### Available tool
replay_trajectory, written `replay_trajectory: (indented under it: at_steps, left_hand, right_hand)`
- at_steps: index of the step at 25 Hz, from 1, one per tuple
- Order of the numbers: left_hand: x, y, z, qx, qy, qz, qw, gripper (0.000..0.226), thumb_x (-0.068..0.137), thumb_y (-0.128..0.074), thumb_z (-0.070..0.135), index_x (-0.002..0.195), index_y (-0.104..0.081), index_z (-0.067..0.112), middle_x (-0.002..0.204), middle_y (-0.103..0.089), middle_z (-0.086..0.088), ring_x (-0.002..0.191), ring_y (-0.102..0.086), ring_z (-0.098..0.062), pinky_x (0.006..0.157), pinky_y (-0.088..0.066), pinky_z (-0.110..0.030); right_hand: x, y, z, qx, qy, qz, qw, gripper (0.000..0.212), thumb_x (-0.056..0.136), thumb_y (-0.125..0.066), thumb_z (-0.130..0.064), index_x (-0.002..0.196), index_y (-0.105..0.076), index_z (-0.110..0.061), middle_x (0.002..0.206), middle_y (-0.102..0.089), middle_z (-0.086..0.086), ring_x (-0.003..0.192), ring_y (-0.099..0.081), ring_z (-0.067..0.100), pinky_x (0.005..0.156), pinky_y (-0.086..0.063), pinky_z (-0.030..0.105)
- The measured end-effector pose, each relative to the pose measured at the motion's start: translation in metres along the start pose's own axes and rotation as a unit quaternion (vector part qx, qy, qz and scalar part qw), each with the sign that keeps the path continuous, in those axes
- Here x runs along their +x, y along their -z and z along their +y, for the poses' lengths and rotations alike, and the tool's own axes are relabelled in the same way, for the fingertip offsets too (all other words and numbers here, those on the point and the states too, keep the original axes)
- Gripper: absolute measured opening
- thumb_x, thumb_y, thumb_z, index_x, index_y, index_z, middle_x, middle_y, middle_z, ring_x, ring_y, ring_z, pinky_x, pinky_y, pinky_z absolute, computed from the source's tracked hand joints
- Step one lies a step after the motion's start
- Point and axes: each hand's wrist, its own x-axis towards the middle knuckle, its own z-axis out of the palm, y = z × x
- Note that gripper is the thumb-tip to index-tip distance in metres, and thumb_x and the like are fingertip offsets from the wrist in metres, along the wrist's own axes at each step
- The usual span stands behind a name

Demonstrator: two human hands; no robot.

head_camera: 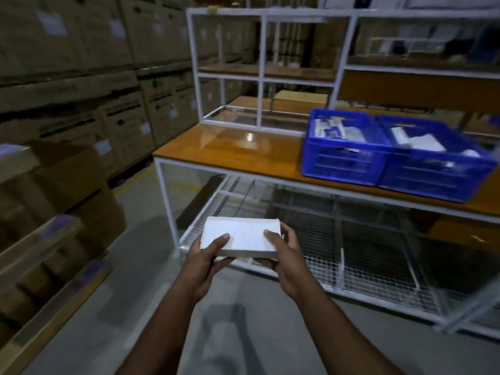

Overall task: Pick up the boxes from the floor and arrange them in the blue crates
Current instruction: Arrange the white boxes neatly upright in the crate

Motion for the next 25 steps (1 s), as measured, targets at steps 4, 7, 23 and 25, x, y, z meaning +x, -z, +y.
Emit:
replay_trajectory:
  at_steps: [4,7,23,25]
  left_hand:
    - [0.044,-0.113,-0.030,0.027,-0.025,-0.012,0.999,0.052,0.088,-0.075,0.019,0.135,-0.054,0.009,0.128,-0.068,-0.014,0.109,-0.070,-0.023,0.072,-0.063,-0.033]
    - [0.066,-0.197,-0.058,0.016,-0.033,-0.034,0.999,0.050,0.090,-0.072,0.019,0.136,-0.055,0.013,0.127,-0.069,-0.011,0.111,-0.068,-0.022,0.071,-0.061,-0.033]
    - [0.205,-0.477,-0.157,0.148,0.012,-0.236,0.960,0.041,0.094,-0.066,0.039,0.122,-0.061,0.009,0.120,-0.072,-0.013,0.102,-0.069,-0.028,0.078,-0.053,-0.040]
    - [0.238,-0.513,-0.157,0.153,0.001,-0.249,0.956,0.043,0.094,-0.066,0.040,0.121,-0.061,0.008,0.119,-0.072,-0.014,0.106,-0.069,-0.031,0.078,-0.055,-0.040]
  right_hand:
    - [0.023,0.090,-0.059,-0.018,0.018,0.076,0.997,0.041,0.092,-0.067,-0.028,0.126,-0.046,-0.021,0.124,-0.058,0.008,0.098,-0.061,0.023,0.073,-0.058,0.042]
    - [0.040,0.154,-0.094,-0.022,0.038,0.112,0.993,0.041,0.092,-0.067,-0.032,0.123,-0.044,-0.018,0.122,-0.061,0.011,0.094,-0.061,0.023,0.064,-0.050,0.033]
    - [0.155,0.361,-0.215,-0.055,0.129,0.230,0.963,0.033,0.095,-0.062,-0.038,0.119,-0.054,-0.017,0.116,-0.066,0.010,0.097,-0.065,0.023,0.075,-0.053,0.038]
    - [0.188,0.376,-0.242,-0.074,0.142,0.232,0.959,0.029,0.095,-0.062,-0.035,0.116,-0.056,-0.017,0.116,-0.067,0.012,0.097,-0.065,0.024,0.078,-0.053,0.040]
